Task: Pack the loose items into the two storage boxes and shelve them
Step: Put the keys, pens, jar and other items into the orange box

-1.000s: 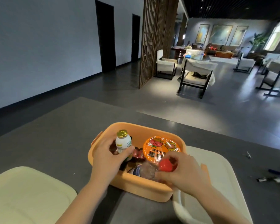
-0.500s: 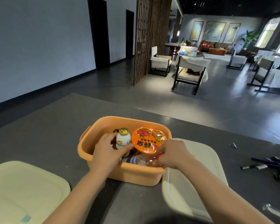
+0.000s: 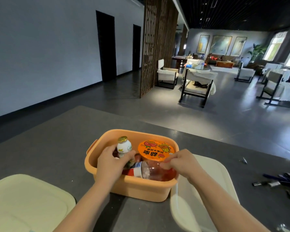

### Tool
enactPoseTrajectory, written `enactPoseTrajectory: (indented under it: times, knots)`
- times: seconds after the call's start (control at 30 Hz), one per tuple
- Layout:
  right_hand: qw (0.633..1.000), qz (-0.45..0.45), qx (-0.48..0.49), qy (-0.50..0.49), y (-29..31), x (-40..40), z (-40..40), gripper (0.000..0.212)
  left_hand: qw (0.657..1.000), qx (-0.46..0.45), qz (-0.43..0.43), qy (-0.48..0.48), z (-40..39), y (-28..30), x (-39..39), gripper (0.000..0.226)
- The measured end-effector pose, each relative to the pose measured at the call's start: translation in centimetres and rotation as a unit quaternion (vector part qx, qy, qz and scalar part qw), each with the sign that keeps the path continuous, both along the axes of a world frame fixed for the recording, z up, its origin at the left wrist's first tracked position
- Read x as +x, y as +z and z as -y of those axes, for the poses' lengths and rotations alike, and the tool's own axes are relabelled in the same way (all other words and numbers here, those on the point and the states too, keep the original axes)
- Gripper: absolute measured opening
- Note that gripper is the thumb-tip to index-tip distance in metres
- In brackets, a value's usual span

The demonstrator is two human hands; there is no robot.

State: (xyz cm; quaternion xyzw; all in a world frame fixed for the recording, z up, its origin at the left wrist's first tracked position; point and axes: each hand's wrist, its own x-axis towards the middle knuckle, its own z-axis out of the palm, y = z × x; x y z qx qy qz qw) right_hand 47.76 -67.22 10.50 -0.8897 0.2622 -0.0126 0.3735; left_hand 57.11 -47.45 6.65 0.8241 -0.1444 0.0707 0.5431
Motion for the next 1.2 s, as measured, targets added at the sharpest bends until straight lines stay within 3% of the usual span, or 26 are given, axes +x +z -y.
enactPoseTrajectory:
  times: [0.07,0.23,0.5,0.7,0.8,1.0,1.2]
  knots:
    - [0.999,-0.019,-0.029,0.032,-0.5,0.2,-0.7,0.014,1.0,-0.028,-0.007,0.011,-0.1,0.0,0.1,0.037]
    - [0.987,-0.037,-0.136,0.08,-1.2,-0.1,-1.3,0.012,0.998,0.05,0.025,-0.005,0.3,0.1,-0.3,0.042]
    - [0.986,0.084,-0.134,0.045,-1.0,0.2,-0.8,0.018,0.992,0.112,0.018,-0.063,-0.6,0.2,2.3,0.048]
    - [0.98,0.131,-0.143,0.037,-1.4,2.7,-2.0,0.023,0.97,0.208,-0.082,-0.101,0.3,1.0,5.9,0.04]
    - [0.976,0.143,-0.156,0.046,-2.0,4.1,-2.6,0.028,0.952,0.28,-0.073,-0.102,1.9,0.6,6.7,0.036]
    - [0.964,0.148,-0.209,0.066,-3.6,4.5,-2.1,0.043,0.921,0.373,-0.052,-0.097,3.3,-1.5,7.4,0.052]
    - [0.967,0.138,-0.205,0.058,-4.1,3.6,-1.3,0.046,0.912,0.404,-0.005,-0.07,3.6,-1.4,6.9,0.035]
